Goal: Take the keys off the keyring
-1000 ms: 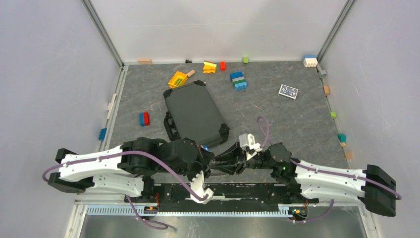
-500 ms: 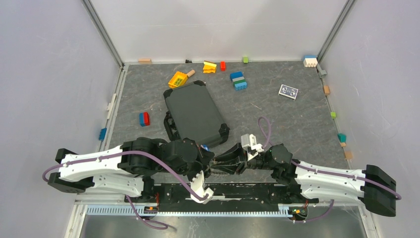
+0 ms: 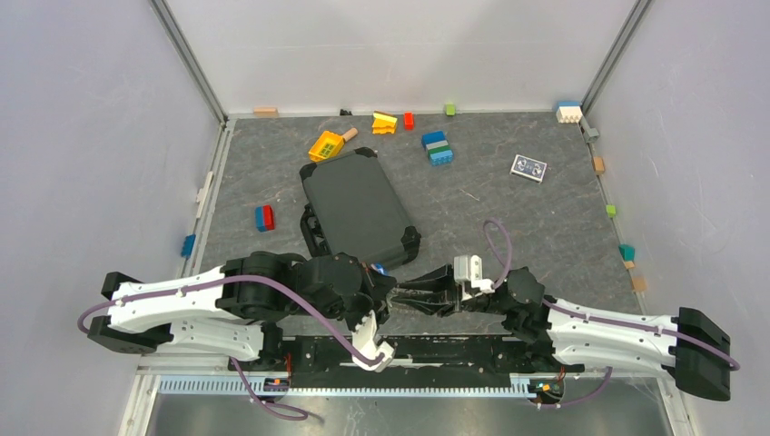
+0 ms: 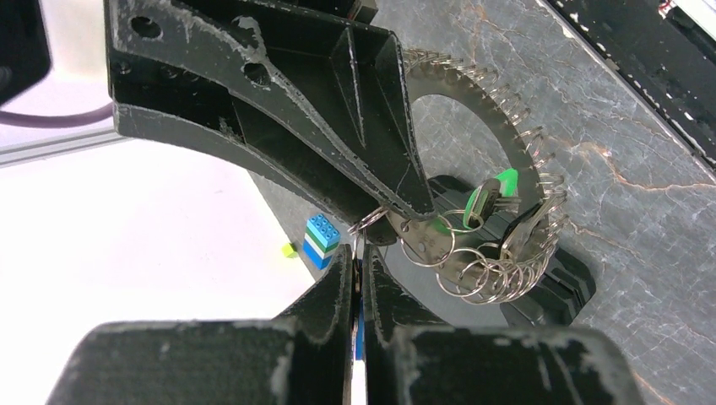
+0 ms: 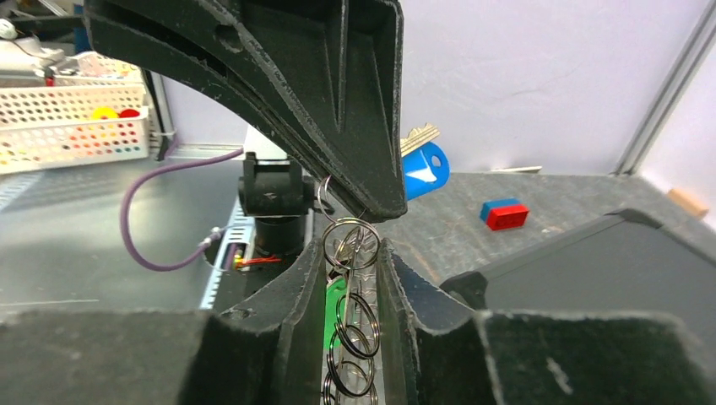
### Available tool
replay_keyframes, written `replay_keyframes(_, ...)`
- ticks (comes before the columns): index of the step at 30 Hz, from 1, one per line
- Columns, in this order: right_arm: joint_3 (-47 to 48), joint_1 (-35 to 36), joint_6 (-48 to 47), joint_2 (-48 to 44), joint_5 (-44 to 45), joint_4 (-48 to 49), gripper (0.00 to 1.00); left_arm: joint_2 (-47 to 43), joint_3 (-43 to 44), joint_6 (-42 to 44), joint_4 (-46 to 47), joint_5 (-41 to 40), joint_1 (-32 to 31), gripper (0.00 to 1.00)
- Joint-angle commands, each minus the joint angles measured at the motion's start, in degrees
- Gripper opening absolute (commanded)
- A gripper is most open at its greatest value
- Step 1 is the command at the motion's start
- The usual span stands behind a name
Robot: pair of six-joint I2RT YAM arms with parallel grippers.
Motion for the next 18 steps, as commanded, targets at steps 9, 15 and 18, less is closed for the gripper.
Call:
replay_keyframes(9,4.71,0.17,-23.69,-2.8,1.02,-9.27,0.21,0.48,2.57,-4.82,1.12,-0.17,0.11,0.02)
replay_keyframes(15,5.87,0.26,-31.28,-3.67,-0.43,-14.21,0.21,0.78,2.67,-5.49,1.1,-0.63,0.07,0.02)
replay_keyframes(18,5.62,0.26,-34.61,-4.5,-1.05,-14.89,0.2,0.89,2.73,-6.04,1.1,-0.94,0.06,0.02)
